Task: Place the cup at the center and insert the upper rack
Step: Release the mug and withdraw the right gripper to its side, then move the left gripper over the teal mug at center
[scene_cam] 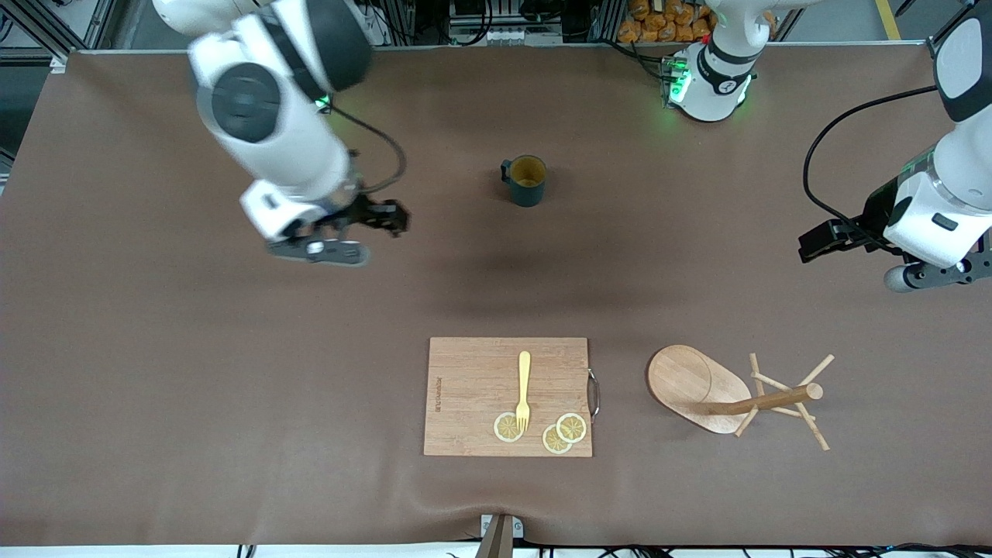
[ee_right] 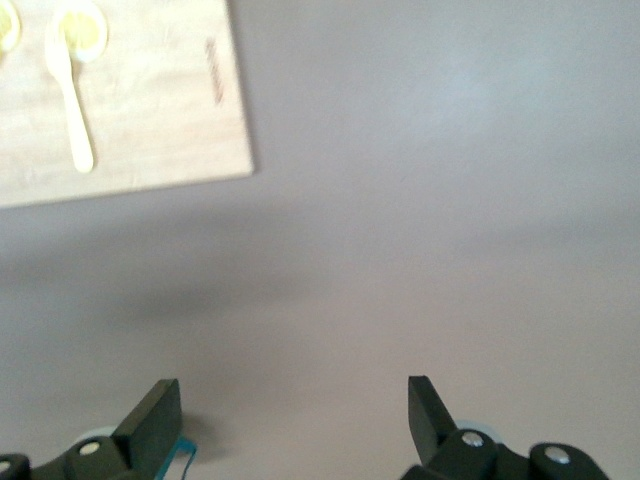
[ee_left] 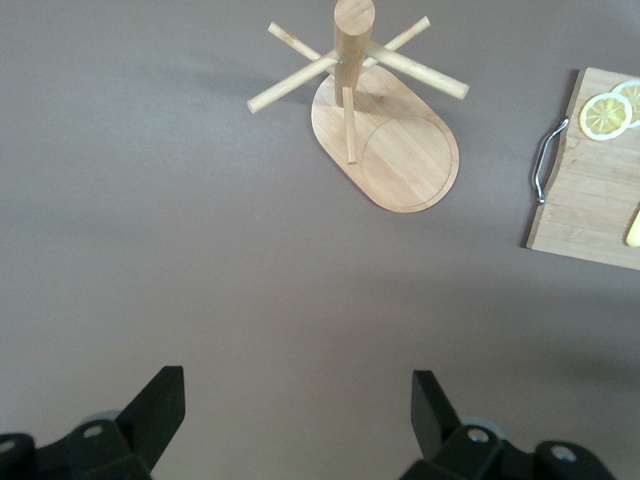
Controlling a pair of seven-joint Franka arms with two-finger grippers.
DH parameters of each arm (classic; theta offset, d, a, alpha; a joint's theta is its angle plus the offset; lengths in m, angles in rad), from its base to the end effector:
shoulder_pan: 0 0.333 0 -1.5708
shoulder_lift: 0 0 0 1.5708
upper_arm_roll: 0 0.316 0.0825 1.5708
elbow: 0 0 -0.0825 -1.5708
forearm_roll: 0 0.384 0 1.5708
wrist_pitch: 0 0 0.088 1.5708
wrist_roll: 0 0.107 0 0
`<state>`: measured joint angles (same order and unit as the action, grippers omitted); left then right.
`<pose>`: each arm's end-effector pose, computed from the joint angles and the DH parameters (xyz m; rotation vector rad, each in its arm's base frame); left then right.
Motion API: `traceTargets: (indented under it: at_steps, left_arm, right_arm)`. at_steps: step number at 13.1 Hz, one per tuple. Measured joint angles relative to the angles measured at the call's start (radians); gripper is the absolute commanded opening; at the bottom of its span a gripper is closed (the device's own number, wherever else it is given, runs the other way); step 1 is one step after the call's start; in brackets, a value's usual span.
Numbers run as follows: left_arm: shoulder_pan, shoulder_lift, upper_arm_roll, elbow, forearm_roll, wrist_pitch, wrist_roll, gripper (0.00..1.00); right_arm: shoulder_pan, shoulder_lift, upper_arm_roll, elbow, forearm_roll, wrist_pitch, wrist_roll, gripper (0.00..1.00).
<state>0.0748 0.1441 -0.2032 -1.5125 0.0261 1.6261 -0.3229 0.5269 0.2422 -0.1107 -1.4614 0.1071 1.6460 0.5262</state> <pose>0.5971 -0.0661 0.5751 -3.1232 -0.3045 0.0432 0.5678 0.2709 0.5401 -3.0875 0.1833 0.1335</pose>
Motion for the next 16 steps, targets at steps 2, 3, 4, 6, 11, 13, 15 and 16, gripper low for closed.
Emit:
traceTargets:
  at_steps: [2,3,4,6,11,13,15,16]
  left_arm:
    - [-0.001,-0.002,-0.034,0.003,0.000,0.000,-0.078,1.00]
    - [-0.003,-0.004,-0.054,0.003,0.000,0.000,-0.128,1.00]
    - [-0.005,-0.006,-0.075,0.003,0.000,-0.001,-0.181,1.00]
    - [-0.012,-0.006,-0.097,0.003,0.000,-0.001,-0.258,1.00]
    - [-0.001,-0.006,-0.092,0.003,-0.018,-0.001,-0.276,1.00]
    - [0.004,-0.006,-0.092,0.003,-0.020,-0.003,-0.282,1.00]
    - [0.006,-0.006,-0.091,0.002,-0.021,-0.009,-0.317,1.00]
    - [0.004,-0.007,-0.093,0.002,-0.023,-0.012,-0.351,1.00]
  right_arm:
    - [-0.144,-0.045,-0.001,0.000,-0.020,-0.029,-0.167,1.00]
    - [-0.222,-0.060,-0.001,-0.001,-0.032,-0.039,-0.256,1.00]
    - [-0.303,-0.067,-0.001,-0.001,-0.037,-0.043,-0.361,1.00]
    - [-0.433,-0.068,-0.001,-0.004,-0.046,-0.040,-0.532,1.00]
    - [-0.574,-0.068,0.001,-0.020,-0.070,0.014,-0.725,1.00]
    - [-0.589,-0.068,0.002,-0.023,-0.087,0.034,-0.742,1.00]
    - [-0.598,-0.068,0.002,-0.028,-0.095,0.035,-0.749,1.00]
    - [-0.602,-0.068,0.002,-0.032,-0.095,0.035,-0.750,1.00]
